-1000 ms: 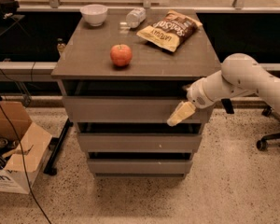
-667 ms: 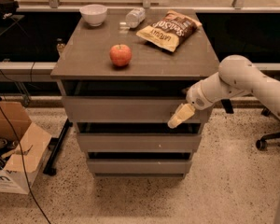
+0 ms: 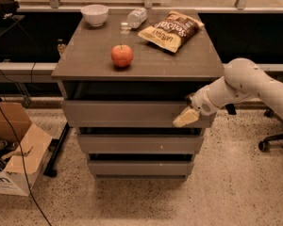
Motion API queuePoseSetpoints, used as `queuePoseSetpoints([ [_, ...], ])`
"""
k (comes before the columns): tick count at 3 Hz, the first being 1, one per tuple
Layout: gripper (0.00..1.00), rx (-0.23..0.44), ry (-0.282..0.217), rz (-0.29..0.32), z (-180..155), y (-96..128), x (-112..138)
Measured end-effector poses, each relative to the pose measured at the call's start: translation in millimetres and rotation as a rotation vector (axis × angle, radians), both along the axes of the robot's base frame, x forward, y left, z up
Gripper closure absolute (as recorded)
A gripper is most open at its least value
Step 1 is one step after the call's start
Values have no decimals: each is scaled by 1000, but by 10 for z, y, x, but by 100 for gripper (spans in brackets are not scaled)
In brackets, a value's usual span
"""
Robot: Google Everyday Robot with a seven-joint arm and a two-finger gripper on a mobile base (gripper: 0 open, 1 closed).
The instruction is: Open top drawer
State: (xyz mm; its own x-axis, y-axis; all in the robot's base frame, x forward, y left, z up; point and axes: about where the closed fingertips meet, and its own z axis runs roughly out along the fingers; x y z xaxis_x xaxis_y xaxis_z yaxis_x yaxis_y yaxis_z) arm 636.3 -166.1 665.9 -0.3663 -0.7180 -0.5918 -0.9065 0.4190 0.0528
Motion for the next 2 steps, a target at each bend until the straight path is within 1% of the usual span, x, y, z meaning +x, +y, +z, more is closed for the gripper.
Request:
queuePoseSetpoints([
  [1,65,0,0,0,46,0,0],
  [2,62,0,0,0,106,0,0],
])
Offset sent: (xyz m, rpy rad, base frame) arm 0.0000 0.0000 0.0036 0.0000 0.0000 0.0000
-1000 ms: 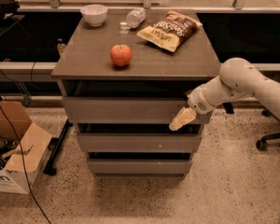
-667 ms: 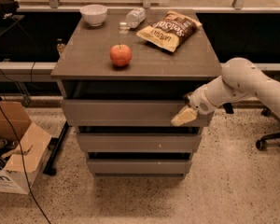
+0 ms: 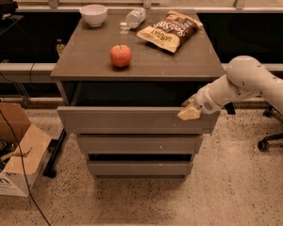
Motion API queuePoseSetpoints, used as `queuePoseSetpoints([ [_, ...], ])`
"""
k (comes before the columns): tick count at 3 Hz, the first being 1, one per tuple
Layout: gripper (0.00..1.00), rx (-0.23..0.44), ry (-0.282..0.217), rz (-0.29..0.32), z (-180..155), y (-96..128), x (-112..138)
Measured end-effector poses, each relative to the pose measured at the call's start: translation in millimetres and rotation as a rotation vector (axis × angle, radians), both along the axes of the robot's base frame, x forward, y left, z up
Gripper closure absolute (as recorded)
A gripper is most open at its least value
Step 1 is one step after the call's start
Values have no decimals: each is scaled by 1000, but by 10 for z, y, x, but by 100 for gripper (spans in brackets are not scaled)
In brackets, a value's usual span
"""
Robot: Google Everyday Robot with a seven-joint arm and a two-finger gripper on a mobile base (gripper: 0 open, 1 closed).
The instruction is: Open top drawer
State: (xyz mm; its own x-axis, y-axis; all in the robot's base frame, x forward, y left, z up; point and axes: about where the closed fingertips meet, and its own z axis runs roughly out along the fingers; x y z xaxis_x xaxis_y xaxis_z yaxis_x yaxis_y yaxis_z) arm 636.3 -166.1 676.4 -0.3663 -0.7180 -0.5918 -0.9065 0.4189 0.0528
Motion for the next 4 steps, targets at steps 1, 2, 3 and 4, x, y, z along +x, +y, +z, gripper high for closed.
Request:
queuePoseSetpoints([
  [1,39,0,0,0,25,0,0],
  [2,16,0,0,0,34,0,0],
  [3,0,-5,14,-5,-38,0,-36],
  [4,0,-5,14,-5,-39,0,-36],
])
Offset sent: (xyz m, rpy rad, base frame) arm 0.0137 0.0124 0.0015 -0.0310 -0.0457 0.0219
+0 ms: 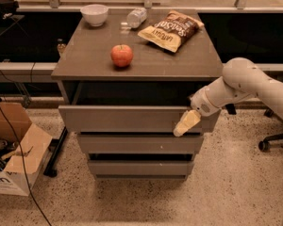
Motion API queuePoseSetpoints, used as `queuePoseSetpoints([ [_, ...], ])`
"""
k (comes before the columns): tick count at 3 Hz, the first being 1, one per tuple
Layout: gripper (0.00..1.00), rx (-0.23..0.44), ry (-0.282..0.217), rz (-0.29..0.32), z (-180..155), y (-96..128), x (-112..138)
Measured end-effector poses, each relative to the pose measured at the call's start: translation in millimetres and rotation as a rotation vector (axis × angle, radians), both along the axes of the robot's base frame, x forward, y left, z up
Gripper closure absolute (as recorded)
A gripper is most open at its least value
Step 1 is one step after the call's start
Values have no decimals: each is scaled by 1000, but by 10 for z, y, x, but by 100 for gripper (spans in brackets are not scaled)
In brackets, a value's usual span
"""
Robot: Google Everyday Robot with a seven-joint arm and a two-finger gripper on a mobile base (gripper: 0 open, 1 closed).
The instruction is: Open top drawer
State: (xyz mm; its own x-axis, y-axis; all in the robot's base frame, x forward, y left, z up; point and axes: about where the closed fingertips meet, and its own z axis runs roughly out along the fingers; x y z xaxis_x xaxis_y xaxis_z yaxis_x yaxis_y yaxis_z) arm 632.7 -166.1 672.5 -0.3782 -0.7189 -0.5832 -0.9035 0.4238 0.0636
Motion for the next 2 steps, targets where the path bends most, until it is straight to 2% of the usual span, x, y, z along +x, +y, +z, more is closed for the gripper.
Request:
queuePoseSetpoints([
  [1,0,0,50,-18,-194,-20,-125],
  [2,16,0,52,-18,-158,-21,-128],
])
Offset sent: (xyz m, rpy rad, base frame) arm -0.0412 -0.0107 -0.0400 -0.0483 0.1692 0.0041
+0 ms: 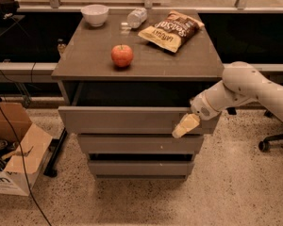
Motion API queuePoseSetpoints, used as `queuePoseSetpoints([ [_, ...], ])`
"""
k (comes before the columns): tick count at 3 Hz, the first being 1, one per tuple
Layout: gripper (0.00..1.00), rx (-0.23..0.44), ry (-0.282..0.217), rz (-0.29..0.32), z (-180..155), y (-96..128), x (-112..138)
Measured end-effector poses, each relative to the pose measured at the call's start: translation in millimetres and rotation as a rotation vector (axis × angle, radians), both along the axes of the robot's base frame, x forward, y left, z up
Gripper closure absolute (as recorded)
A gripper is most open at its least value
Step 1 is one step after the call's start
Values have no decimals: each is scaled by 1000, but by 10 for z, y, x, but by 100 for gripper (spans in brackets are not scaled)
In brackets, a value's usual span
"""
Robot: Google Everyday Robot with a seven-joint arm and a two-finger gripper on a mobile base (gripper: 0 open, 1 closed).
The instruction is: Open top drawer
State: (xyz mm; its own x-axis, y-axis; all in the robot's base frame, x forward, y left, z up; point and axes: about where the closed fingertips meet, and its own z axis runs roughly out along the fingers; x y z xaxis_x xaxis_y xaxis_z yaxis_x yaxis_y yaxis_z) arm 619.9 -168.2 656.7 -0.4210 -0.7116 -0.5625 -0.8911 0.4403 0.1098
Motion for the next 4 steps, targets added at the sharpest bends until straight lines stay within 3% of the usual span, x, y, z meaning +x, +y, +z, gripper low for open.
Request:
queuePoseSetpoints([
  [1,40,0,0,0,35,0,0],
  [2,37,0,0,0,77,0,0],
  [3,14,0,0,0,95,0,0],
  [4,0,1,3,3,77,14,-5],
])
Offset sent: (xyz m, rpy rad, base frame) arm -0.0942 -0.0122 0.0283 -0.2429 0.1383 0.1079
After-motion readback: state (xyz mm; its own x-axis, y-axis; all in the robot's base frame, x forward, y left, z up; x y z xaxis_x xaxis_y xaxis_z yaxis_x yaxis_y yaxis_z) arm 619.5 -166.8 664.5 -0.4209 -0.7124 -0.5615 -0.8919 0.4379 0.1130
